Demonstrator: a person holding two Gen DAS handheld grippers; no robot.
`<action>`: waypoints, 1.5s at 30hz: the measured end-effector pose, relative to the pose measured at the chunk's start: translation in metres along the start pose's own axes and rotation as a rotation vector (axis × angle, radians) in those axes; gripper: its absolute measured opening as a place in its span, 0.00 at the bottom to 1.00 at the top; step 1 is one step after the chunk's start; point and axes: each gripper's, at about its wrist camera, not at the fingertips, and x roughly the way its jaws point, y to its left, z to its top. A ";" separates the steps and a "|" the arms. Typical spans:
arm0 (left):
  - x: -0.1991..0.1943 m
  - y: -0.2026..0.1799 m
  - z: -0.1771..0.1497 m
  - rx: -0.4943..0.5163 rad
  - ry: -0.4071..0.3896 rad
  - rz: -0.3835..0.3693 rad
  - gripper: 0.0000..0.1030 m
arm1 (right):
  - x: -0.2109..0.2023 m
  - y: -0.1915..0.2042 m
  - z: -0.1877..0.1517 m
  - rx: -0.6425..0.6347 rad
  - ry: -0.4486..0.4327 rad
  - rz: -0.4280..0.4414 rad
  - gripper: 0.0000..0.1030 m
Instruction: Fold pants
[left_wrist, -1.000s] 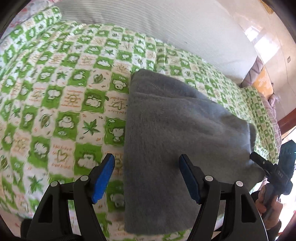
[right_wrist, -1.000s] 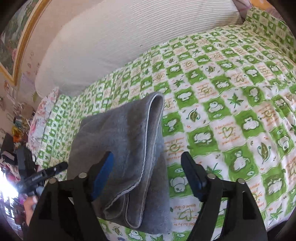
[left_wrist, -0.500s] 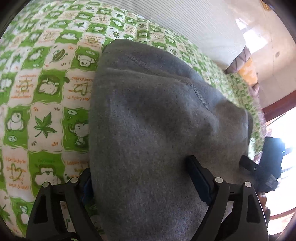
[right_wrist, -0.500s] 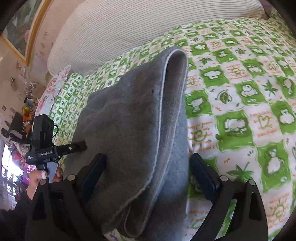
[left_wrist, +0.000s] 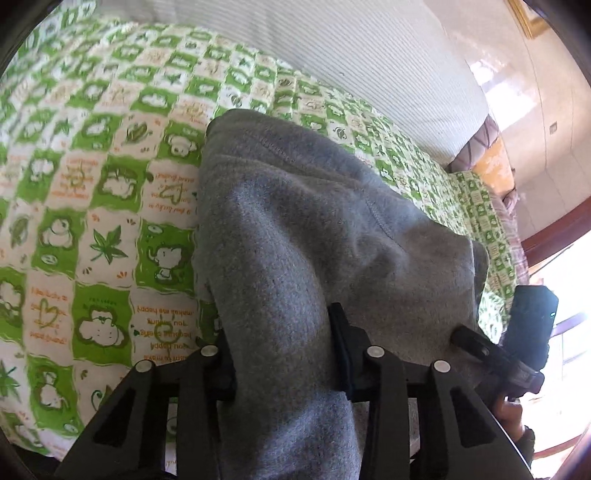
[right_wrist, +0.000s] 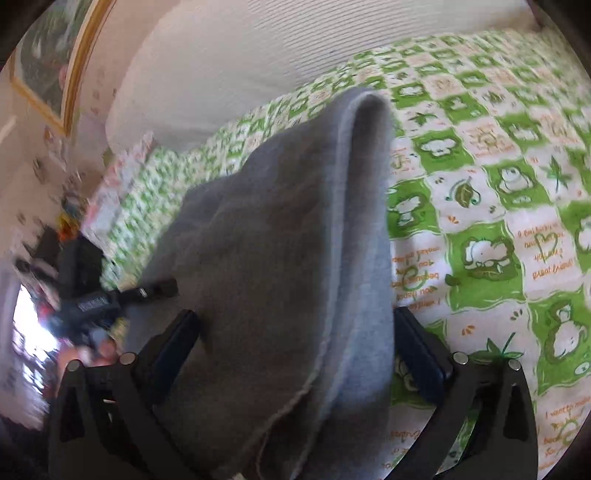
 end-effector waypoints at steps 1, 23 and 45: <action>-0.001 -0.001 0.001 0.004 -0.004 0.005 0.34 | -0.001 0.002 0.000 -0.002 0.000 -0.005 0.72; -0.086 -0.003 0.017 0.060 -0.239 0.130 0.29 | -0.014 0.081 0.047 -0.185 -0.087 0.146 0.35; -0.100 0.033 0.059 0.031 -0.325 0.228 0.30 | 0.047 0.118 0.105 -0.251 -0.069 0.199 0.35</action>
